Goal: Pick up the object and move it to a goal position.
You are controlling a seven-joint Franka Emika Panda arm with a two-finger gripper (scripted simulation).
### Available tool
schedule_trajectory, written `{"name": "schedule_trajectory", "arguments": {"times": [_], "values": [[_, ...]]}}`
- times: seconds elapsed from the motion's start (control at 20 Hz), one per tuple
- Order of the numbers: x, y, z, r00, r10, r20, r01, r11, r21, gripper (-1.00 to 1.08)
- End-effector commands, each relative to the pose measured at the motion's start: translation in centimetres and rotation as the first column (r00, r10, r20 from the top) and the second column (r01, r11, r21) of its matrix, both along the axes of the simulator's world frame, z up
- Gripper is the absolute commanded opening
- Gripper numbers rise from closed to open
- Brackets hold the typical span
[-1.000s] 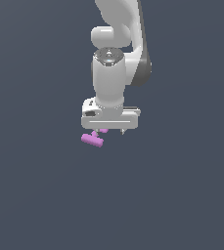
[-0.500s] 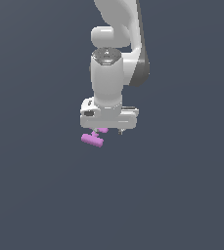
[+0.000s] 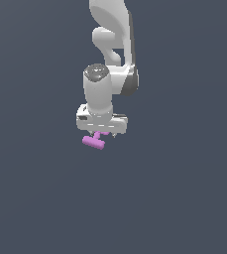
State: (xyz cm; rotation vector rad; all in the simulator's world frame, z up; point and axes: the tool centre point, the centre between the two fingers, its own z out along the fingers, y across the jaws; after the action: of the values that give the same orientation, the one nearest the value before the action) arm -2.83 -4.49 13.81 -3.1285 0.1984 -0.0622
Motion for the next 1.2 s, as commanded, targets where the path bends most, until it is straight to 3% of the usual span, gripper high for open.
{"name": "schedule_trajectory", "arguments": {"times": [0.0,0.5,1.15], "values": [[-1.6,-1.3,-1.9,0.999,-0.046,-0.011,0.046,0.999,0.001,1.0],[-6.1,-4.3,-6.2,0.986,-0.163,-0.038,0.163,0.987,-0.003,1.0],[-6.5,-4.5,-8.4,0.984,-0.171,-0.04,0.171,0.985,-0.004,1.0]]}}
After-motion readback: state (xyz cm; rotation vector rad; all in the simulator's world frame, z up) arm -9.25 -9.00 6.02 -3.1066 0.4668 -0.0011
